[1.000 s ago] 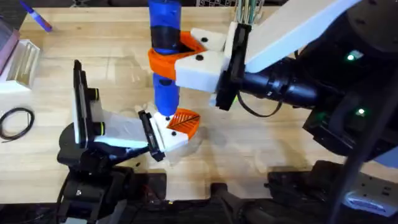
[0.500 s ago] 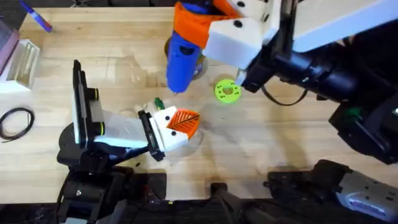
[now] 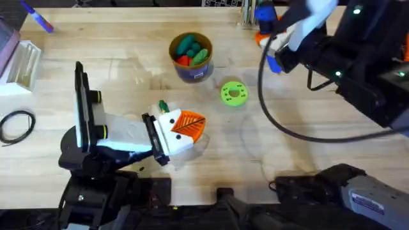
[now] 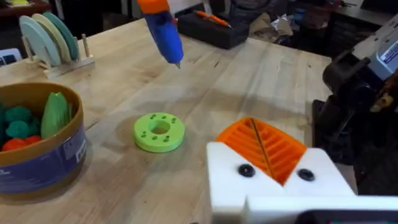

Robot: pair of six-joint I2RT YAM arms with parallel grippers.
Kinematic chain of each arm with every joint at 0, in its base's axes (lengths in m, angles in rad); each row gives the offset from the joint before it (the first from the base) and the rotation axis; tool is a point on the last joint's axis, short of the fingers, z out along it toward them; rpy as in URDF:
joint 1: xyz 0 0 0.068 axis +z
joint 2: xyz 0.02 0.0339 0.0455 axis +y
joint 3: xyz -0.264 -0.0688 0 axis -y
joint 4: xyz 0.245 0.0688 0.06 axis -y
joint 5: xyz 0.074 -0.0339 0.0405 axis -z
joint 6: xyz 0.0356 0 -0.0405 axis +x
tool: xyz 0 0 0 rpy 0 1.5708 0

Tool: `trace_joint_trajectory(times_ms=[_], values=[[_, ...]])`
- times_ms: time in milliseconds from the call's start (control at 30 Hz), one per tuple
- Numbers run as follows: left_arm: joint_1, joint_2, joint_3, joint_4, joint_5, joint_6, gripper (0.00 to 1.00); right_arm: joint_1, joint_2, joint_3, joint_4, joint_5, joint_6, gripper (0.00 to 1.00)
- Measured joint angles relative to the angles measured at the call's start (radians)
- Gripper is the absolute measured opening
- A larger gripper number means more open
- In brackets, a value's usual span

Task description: Pick up the gripper from the table and insert it into the empty holder that is missing its gripper. Then pick up a screw, insert it into the mounting hole, and use the screwdriver to tighten it. Finally, clean up the table by picking up the vegetable and placing it into the bucket.

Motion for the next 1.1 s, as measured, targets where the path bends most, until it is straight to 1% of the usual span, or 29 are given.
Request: trace_joint_trajectory(times_ms=[133,233,367,500,633,700,733,767,800,833,867,900,933,967,1000,1033,1100], values=[[0.000,0.000,0.000,0.000,0.000,0.000,0.004,-0.021,0.097,0.000,-0.064,0.082,-0.232,0.020],[0.000,0.000,0.000,0.000,0.000,0.000,0.004,-0.021,0.180,0.000,-0.069,0.142,-0.388,0.020],[0.000,0.000,0.000,0.000,0.000,0.000,0.004,-0.022,0.289,0.000,-0.061,0.213,-0.554,0.020],[0.000,0.000,0.000,0.000,0.000,0.000,0.004,-0.023,0.407,0.000,-0.063,0.243,-0.684,0.020],[0.000,0.000,0.000,0.000,0.000,0.000,0.004,-0.018,0.472,0.000,-0.061,0.268,-0.758,0.028],[0.000,0.000,0.000,0.000,0.000,0.000,0.038,-0.009,0.472,0.003,-0.069,0.279,-0.771,0.198],[0.000,0.000,0.000,0.000,0.000,0.000,0.045,-0.005,0.470,0.006,-0.073,0.285,-0.777,0.317],[0.000,0.000,0.000,0.000,0.000,0.001,0.052,0.002,0.468,0.014,-0.087,0.291,-0.781,0.474],[0.000,0.000,0.000,0.000,0.000,0.003,0.107,0.008,0.466,0.021,-0.105,0.294,-0.782,0.603],[0.000,0.000,0.000,0.000,0.000,0.004,0.193,0.017,0.464,0.026,-0.117,0.300,-0.786,0.748],[0.000,0.000,0.000,0.000,0.000,0.005,0.308,0.025,0.460,0.034,-0.129,0.306,-0.786,0.868],[0.000,0.000,0.000,0.000,0.000,0.006,0.468,0.033,0.454,0.043,-0.152,0.307,-0.778,0.902],[0.000,0.000,0.000,0.000,0.000,0.006,0.607,0.039,0.452,0.044,-0.167,0.309,-0.766,0.911],[0.000,0.000,0.000,0.000,0.000,0.006,0.777,0.044,0.451,0.044,-0.178,0.317,-0.746,0.913],[0.000,0.000,0.000,0.000,0.000,0.006,0.915,0.048,0.451,0.044,-0.182,0.326,-0.717,0.914],[0.000,0.000,0.000,0.000,0.000,0.006,0.965,0.050,0.451,0.045,-0.184,0.335,-0.684,0.914],[0.000,0.000,0.000,0.000,0.000,0.006,0.986,0.052,0.449,0.045,-0.190,0.352,-0.609,0.915]])
